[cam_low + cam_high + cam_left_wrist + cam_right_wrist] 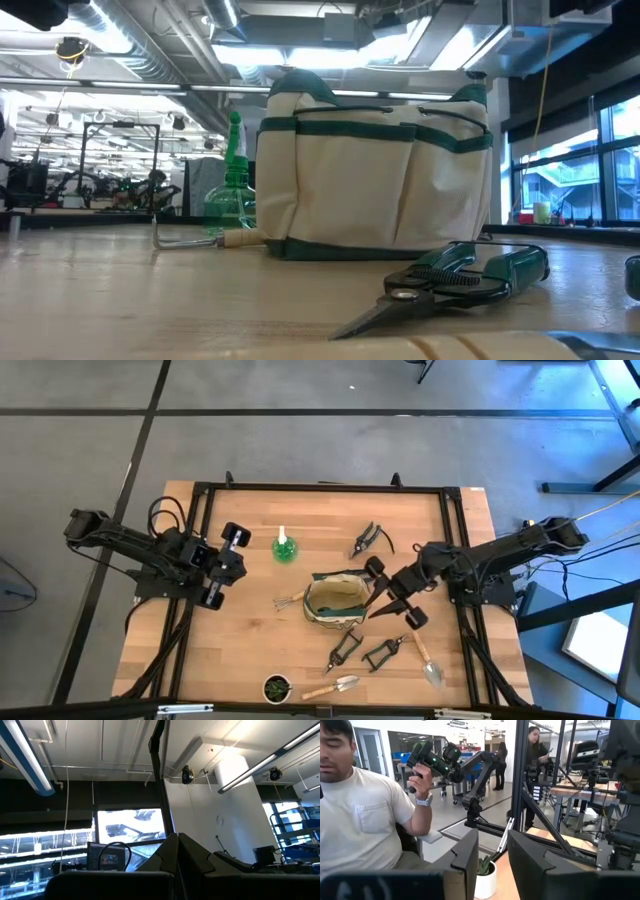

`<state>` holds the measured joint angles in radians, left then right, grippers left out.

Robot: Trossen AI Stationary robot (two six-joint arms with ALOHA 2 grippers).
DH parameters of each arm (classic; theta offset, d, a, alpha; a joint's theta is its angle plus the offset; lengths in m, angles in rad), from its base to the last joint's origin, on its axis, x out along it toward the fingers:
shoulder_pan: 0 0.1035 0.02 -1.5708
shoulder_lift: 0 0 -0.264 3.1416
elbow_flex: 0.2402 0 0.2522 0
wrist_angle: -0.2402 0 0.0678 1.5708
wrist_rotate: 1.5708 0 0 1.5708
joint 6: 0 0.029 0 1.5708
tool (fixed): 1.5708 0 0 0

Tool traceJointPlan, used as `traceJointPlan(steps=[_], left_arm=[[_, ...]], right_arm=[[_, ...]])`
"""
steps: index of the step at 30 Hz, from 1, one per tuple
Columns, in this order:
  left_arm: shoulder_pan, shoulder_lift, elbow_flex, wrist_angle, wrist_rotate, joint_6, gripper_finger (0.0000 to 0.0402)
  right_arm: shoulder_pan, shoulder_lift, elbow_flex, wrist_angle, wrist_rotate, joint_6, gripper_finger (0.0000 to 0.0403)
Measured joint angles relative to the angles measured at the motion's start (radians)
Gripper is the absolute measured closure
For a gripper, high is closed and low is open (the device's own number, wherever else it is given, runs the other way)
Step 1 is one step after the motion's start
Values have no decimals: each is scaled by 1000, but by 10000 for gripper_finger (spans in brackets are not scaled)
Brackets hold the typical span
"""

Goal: Pick & Place Garden tools in Gardening bag
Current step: Put the right green pruning shears into the green gardening bag

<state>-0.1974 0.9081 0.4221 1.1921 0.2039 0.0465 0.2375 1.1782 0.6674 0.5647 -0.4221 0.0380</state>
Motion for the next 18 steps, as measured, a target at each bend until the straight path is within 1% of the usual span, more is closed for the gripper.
traceJointPlan(steps=[18], left_arm=[[0, 0, 0, -52, 0, -7, 396]], right_arm=[[1, 0, 0, -20, 0, 0, 297]])
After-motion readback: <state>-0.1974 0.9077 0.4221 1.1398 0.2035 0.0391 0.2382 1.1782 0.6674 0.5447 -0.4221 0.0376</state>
